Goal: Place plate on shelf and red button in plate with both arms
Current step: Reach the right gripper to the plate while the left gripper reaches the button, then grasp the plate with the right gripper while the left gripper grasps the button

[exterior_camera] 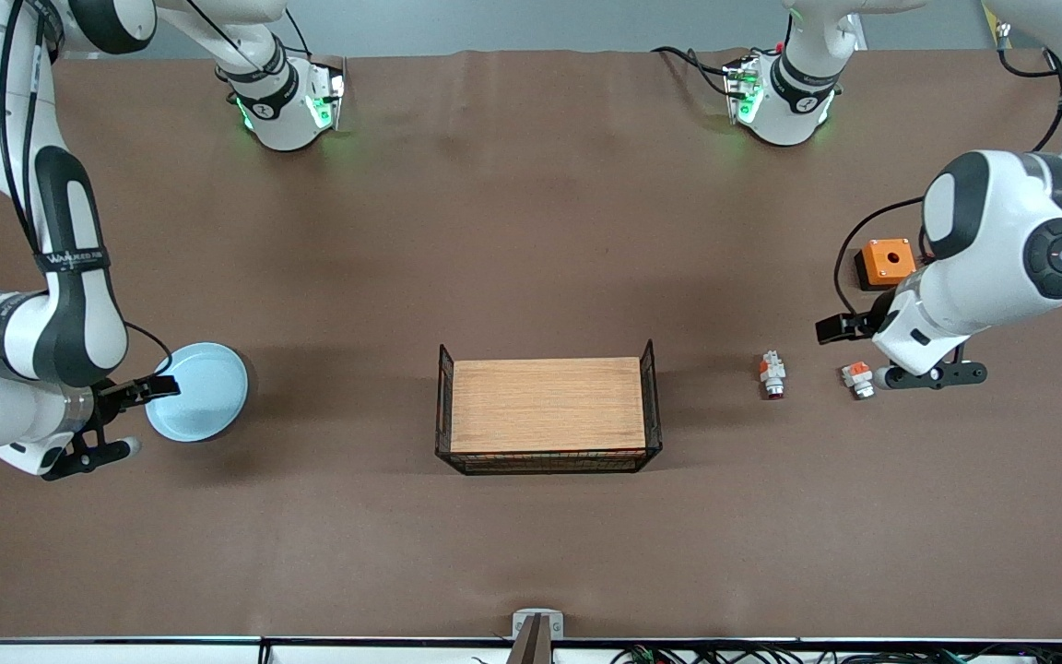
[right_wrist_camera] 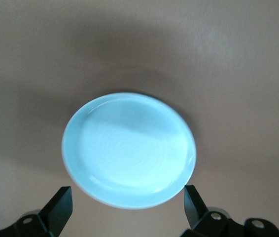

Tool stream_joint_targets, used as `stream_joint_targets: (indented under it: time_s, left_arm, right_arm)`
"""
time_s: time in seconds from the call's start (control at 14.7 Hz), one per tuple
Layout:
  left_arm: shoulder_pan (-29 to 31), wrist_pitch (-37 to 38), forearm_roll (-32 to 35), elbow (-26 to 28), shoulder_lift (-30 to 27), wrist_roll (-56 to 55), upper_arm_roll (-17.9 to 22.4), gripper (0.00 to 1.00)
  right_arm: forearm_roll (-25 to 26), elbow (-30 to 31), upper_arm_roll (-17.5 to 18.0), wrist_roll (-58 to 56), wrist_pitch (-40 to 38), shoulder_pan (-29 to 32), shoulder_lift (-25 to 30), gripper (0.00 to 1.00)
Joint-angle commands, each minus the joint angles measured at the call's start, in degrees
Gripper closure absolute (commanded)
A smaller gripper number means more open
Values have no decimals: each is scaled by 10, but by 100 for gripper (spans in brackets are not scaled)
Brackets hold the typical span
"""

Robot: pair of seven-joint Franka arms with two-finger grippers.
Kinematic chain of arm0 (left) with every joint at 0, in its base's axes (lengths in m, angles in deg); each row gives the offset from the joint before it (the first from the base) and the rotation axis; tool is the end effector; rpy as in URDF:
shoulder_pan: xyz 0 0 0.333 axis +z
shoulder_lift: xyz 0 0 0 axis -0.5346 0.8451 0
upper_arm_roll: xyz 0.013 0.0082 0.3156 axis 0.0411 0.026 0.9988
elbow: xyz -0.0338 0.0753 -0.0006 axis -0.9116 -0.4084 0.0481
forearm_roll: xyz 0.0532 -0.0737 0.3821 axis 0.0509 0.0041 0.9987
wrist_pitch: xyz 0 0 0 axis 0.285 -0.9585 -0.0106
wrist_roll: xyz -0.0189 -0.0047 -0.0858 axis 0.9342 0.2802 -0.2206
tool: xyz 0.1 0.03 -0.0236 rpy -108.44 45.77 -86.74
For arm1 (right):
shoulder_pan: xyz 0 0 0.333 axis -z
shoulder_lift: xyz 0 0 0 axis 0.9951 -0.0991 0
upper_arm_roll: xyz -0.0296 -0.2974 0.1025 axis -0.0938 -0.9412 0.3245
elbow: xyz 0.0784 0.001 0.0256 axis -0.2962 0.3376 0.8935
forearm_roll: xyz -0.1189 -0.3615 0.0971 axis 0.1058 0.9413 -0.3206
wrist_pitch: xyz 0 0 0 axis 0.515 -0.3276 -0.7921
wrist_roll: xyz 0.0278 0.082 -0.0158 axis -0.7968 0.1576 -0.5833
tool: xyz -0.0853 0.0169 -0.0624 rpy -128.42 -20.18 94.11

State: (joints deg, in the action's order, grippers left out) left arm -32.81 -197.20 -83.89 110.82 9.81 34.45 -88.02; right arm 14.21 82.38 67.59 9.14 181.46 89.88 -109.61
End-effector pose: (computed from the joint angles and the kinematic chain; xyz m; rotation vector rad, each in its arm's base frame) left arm 0.5931 -0.0683 0.3761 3.1040 0.0813 -0.1410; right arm 0.6866 -0.1002 0.2821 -3.0292 -0.5493 0.3827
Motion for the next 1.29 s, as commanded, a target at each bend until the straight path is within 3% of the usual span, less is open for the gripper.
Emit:
stream_joint_targets:
  time_s: [0.0,0.2,0.75,1.09,1.23]
  left_arm:
    - [1,-97,-9,52,8,-2,-15,0]
    - [1,-181,-8,95,26,0,-17,1]
    - [1,-247,-6,93,111,11,-25,1]
    - [-3,-278,-5,80,154,11,-26,1]
    - [-3,-278,-6,81,156,12,-27,9]
  right_arm:
    - [-3,-12,8,-106,38,27,-27,0]
    - [-4,-6,8,-149,93,29,-48,0]
    - [-7,23,8,-171,181,42,-80,4]
    - [-10,23,9,-203,183,46,-85,21]
    - [-11,23,9,-208,183,52,-85,32]
